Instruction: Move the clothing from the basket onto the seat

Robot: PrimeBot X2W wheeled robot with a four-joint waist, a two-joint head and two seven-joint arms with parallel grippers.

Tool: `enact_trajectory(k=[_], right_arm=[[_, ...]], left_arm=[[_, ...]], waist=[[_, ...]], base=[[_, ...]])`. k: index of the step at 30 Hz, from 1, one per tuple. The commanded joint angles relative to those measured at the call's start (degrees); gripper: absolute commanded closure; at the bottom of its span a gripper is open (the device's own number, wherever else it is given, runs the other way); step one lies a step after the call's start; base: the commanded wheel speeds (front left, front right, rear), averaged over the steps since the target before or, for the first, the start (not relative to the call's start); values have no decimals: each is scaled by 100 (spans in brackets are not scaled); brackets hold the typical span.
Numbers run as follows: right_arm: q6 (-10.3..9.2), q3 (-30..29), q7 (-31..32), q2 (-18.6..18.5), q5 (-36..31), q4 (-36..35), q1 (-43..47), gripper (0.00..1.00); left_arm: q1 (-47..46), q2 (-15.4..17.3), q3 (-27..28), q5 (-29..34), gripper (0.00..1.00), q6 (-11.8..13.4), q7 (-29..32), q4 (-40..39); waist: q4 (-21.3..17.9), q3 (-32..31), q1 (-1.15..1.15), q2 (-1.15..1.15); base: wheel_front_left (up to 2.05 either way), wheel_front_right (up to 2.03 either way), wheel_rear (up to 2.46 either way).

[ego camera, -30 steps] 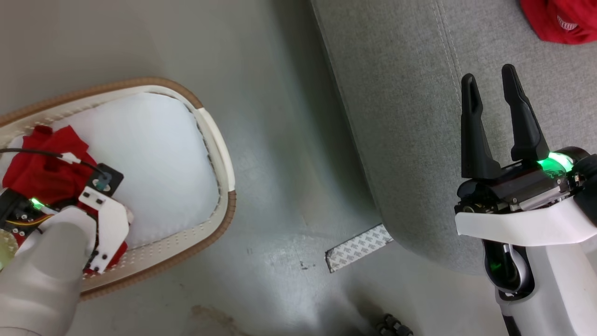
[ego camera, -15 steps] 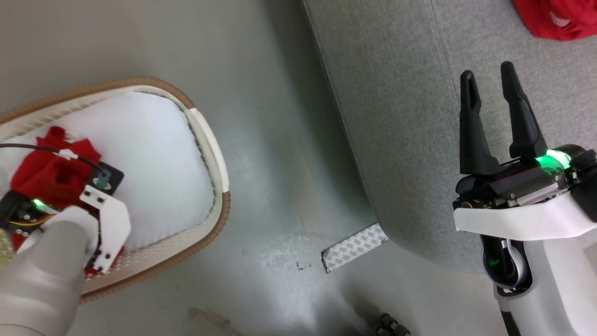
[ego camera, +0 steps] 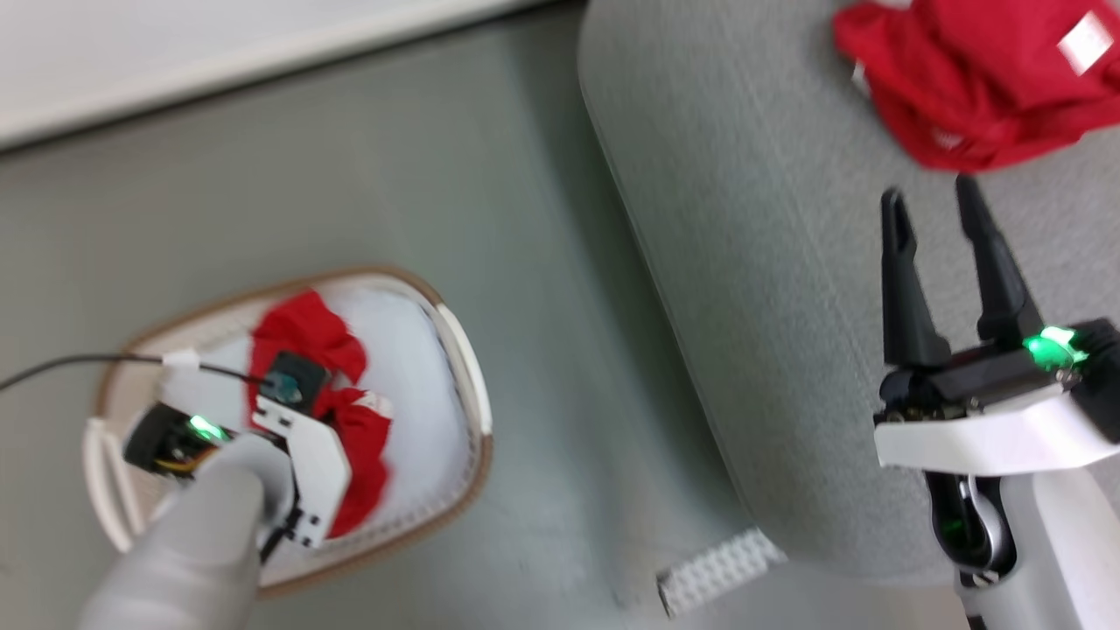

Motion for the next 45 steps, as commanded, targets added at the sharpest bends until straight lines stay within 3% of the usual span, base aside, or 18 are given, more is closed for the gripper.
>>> enact_trajectory(k=[1,9,18,23,33,45], right_arm=[[-13,-3,5,-95,-16,60,127,0],[-13,45,5,-393,-12,276,606,0],[-13,-56,5,-663,158,319,1234,0],[-13,-91,5,-667,204,261,1413,0],[-13,74,5,-680,224,254,1762,0],[-13,512,5,-704,277,232,1838,0]], left_arm=[[179,-54,13,-148,100,10,-110,-16],[668,-423,-23,-711,100,10,-832,-224],[935,-499,145,-1158,100,10,-1173,-1086],[1021,-434,359,-1266,100,10,-1174,-1820],[1318,-617,777,-1455,100,70,-1174,-3566],[1462,-580,727,-1539,100,253,-845,-4632]], waist=[[329,-759,1,0],[632,-2065,1,0],[998,-3022,1,0],[1150,-3205,1,0],[1521,-3596,1,0],[1734,-3749,1,0]], base=[[0,0,0],[0,0,0],[0,0,0],[0,0,0],[0,0,0],[0,0,0]])
